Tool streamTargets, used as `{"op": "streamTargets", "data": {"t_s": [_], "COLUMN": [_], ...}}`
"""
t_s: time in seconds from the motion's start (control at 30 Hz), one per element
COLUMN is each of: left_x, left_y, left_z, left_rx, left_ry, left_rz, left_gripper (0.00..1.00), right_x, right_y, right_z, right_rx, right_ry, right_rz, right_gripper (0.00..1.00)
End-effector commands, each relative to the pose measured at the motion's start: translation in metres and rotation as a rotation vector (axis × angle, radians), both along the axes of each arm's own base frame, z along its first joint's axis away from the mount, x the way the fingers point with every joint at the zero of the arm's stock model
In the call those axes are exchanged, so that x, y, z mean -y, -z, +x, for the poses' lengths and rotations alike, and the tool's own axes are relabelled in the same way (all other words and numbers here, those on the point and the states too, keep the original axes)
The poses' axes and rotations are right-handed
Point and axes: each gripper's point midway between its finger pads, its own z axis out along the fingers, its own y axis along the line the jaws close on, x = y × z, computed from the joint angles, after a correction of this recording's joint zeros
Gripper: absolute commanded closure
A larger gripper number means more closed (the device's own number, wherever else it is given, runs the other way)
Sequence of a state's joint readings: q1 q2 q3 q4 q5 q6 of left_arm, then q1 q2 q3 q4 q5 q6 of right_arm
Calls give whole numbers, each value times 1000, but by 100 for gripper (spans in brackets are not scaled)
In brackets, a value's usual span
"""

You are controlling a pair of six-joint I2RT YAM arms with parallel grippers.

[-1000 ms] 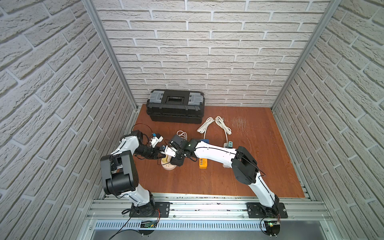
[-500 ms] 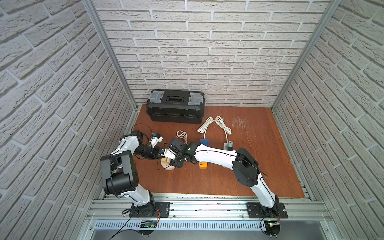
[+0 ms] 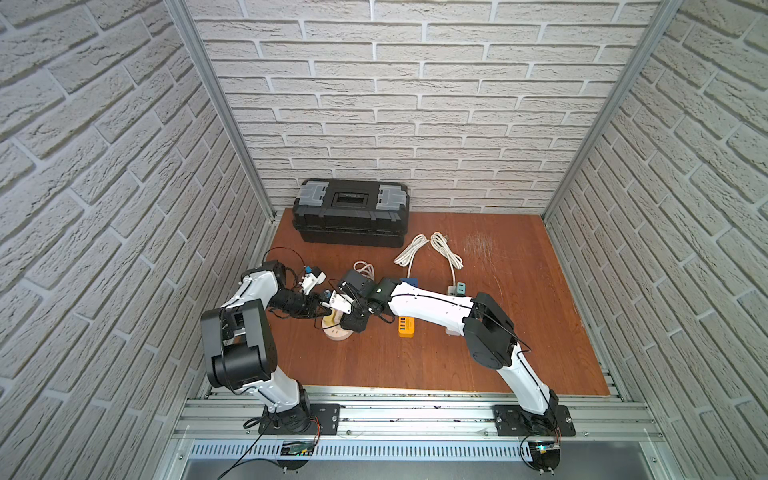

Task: Pull the plug off the socket
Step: Remove the plug from the socket.

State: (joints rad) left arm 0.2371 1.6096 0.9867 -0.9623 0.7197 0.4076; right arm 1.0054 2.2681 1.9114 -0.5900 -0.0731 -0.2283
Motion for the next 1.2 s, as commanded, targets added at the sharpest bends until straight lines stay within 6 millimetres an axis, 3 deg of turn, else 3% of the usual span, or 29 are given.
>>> {"op": "streamTargets", "data": {"t_s": [0.0, 0.17, 0.67, 1.0, 1.17], "left_x": [-32, -32, -32, -32, -32], "left_y": [57, 58, 58, 59, 59], "left_z": [-28, -28, -28, -28, -29], "left_rx": [-145, -152, -155, -159, -163], "left_ry": [60, 60, 57, 59, 60], "left_rz": [240, 239, 230, 231, 230], "left_gripper": [100, 100, 100, 100, 100], "right_x": [-37, -38, -39, -38, -38], "right_y": [-45, -48, -66, -60, -67], "right_z": [5, 6, 12, 7, 13], "right_rx": [217, 299, 83, 219, 215], "right_ry": [-50, -33, 6, -50, -6], "right_rz": [135, 123, 247, 180, 197], "right_gripper": [98, 97, 97, 98, 97]}}
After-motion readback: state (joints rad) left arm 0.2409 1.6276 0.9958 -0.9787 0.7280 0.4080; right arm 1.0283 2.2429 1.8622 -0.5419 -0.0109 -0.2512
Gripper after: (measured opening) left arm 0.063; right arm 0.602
